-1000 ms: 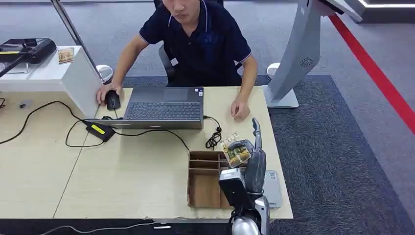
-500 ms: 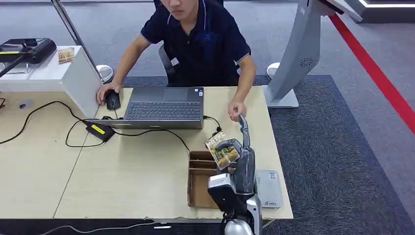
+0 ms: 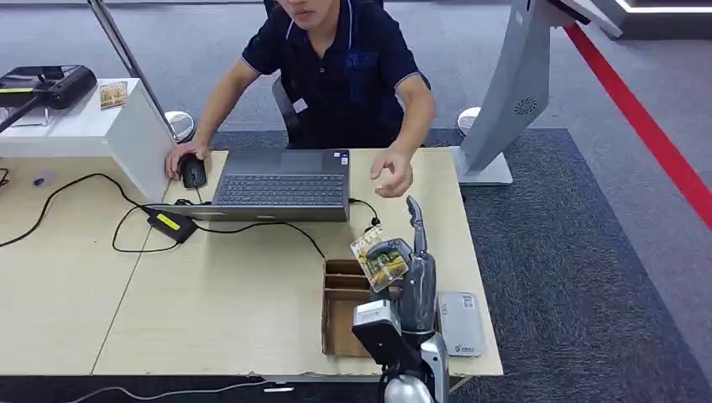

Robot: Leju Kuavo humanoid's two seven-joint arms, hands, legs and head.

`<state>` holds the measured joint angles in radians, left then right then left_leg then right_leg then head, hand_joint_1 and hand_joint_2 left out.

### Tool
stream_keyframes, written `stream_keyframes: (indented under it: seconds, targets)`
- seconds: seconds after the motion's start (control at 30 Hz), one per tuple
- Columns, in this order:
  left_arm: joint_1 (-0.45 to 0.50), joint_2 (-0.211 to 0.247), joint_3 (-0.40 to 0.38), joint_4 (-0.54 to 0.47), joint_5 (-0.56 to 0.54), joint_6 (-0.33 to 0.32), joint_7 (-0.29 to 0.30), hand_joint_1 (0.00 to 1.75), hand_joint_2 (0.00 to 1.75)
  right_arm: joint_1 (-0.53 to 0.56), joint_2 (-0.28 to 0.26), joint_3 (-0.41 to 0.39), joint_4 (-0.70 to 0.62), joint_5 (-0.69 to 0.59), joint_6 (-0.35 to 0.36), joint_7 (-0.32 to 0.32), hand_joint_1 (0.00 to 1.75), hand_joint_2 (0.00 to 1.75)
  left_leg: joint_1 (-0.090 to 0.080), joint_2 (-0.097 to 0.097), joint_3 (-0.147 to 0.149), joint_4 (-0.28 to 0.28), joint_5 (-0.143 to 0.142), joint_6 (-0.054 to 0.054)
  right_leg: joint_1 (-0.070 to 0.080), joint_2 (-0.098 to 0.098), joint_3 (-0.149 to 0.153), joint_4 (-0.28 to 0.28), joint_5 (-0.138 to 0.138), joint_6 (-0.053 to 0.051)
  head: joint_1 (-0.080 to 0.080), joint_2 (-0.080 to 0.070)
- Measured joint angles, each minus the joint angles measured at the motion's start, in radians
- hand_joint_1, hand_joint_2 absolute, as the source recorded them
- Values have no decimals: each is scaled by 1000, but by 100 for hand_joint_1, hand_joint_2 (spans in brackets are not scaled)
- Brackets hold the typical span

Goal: Pass the card to the sensor for recognition and then transmit it.

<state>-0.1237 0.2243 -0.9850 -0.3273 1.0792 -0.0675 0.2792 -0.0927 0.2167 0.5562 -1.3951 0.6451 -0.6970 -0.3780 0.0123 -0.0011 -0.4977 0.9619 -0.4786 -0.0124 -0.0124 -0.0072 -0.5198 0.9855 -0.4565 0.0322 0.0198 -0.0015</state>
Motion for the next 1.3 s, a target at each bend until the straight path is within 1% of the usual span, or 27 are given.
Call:
stream_keyframes:
  seconds: [0.13, 0.33, 0.4, 0.5, 0.63, 0.8, 0.97, 1.3]
  targets:
    - [-1, 2, -6, 0, -16, -12, 0, 0, 0, -5, 6, -27, 27, 24, 0, -46, 175, 175, 0, 0, 0, 0, 0, 0, 0, 0, 0, 0, 0, 0, 0, 0]
    - [-2, 8, -13, 0, -36, -24, 0, 0, 0, -27, 19, -85, 105, 53, 0, -79, 175, 175, 0, 0, 0, 0, 0, 0, 0, 0, 0, 0, 0, 0, 0, 0]
    - [-2, 8, -18, 0, -43, -28, 0, 0, 0, -35, 21, -104, 123, 60, 0, -80, 175, 175, 0, -1, 0, 0, 0, 0, 0, 0, 0, 0, 0, 0, 0, 0]
    - [-4, 11, -26, 0, -54, -35, -2, 0, 0, -74, 31, -134, 164, 84, 0, -73, 175, 175, 0, 0, 0, 0, 0, 0, 0, 0, 0, 0, 0, 0, 0, 0]
    - [-5, 15, -33, 0, -64, -38, -2, 0, 0, -124, 55, -183, 221, 100, 0, -69, 175, 175, 0, 0, 0, 0, 0, 0, 0, 0, 0, 0, 0, 0, 0, 0]
    - [-5, 17, -35, 0, -71, -43, -2, 0, 0, -154, 69, -221, 261, 106, 0, -68, 175, 175, 0, 0, 0, 0, 0, 0, 0, 0, 0, 1, 0, 0, 0, 0]
    - [-5, 19, -43, 0, -74, -46, -3, 0, 0, -165, 75, -247, 290, 112, 0, -67, 175, 175, 0, 0, -1, 0, 0, 0, 0, 0, 0, 0, 0, 0, 0, 0]
    - [-6, 24, -54, 0, -82, -49, -6, 0, 0, -181, 80, -273, 324, 121, 0, -57, 175, 175, 0, 0, -1, 0, 0, 0, 0, 0, 0, 1, 0, 0, 0, 0]
